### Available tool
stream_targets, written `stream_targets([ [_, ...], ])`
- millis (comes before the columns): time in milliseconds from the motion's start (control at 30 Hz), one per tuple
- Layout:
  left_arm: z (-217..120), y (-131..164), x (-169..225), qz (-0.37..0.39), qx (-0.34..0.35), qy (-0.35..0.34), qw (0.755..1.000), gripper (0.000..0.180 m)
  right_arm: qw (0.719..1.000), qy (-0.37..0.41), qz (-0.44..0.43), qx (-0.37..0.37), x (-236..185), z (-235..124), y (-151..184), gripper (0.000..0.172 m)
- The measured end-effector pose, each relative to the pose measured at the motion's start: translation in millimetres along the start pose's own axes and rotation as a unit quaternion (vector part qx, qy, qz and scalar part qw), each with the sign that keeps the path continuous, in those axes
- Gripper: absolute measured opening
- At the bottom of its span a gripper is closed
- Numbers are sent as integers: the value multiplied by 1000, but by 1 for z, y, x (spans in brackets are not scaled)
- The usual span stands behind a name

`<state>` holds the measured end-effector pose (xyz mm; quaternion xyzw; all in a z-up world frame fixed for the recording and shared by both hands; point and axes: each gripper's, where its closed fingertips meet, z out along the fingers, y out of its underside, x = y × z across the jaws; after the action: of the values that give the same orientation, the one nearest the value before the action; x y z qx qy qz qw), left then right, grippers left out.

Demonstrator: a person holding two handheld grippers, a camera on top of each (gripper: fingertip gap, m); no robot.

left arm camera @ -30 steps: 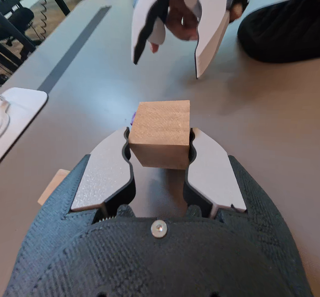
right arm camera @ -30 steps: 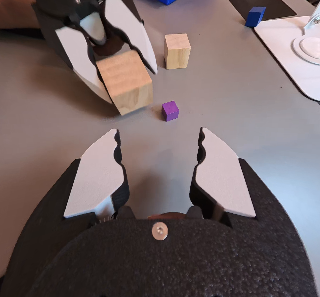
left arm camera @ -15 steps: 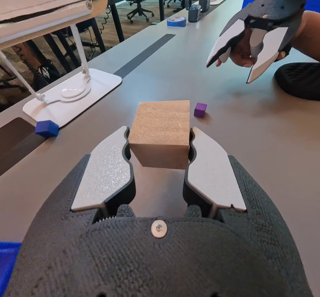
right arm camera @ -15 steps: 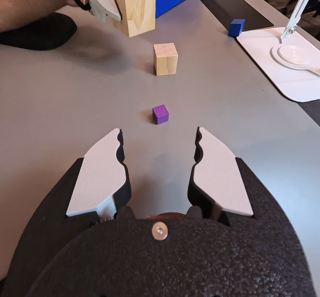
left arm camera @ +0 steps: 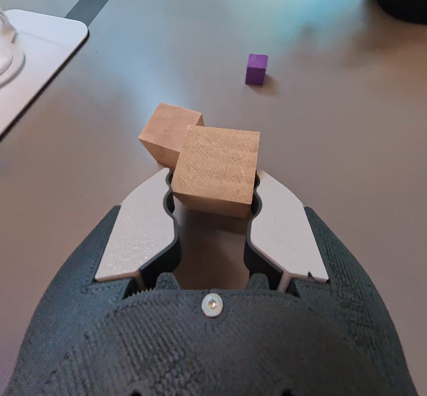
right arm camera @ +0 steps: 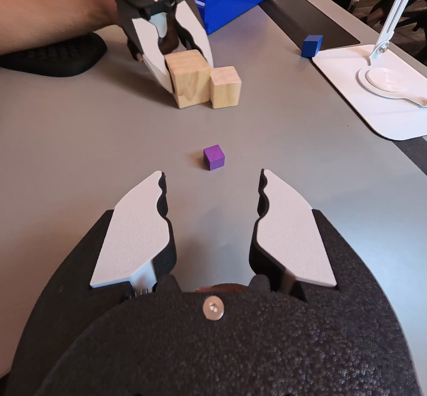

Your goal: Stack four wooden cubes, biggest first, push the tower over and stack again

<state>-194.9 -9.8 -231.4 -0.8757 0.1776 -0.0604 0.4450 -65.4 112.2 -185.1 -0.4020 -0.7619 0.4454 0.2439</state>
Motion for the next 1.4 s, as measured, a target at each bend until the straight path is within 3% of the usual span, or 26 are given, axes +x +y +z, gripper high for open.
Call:
stream_targets([
  [333, 49, -34, -33, 23, 6, -20, 1000, 66, 1000, -2, 7, 1, 1, 1, 2, 74],
  [500, 45, -28, -33, 44, -2, -32, 999, 67, 1000, -6, 6, 1, -1, 2, 2, 73],
  [667, 27, -15, -15, 60, -13, 31, 998, 66, 1000, -8, 4, -1, -2, 2, 3, 73],
  [833, 20, -12, -13, 46, 5, 37, 998, 66, 1000, -13, 7, 2, -3, 3, 2, 73],
  [1400, 52, -37, 10, 81, 9, 41, 996, 66, 1000, -24, 9, -7, -8, 11, 7, 73],
])
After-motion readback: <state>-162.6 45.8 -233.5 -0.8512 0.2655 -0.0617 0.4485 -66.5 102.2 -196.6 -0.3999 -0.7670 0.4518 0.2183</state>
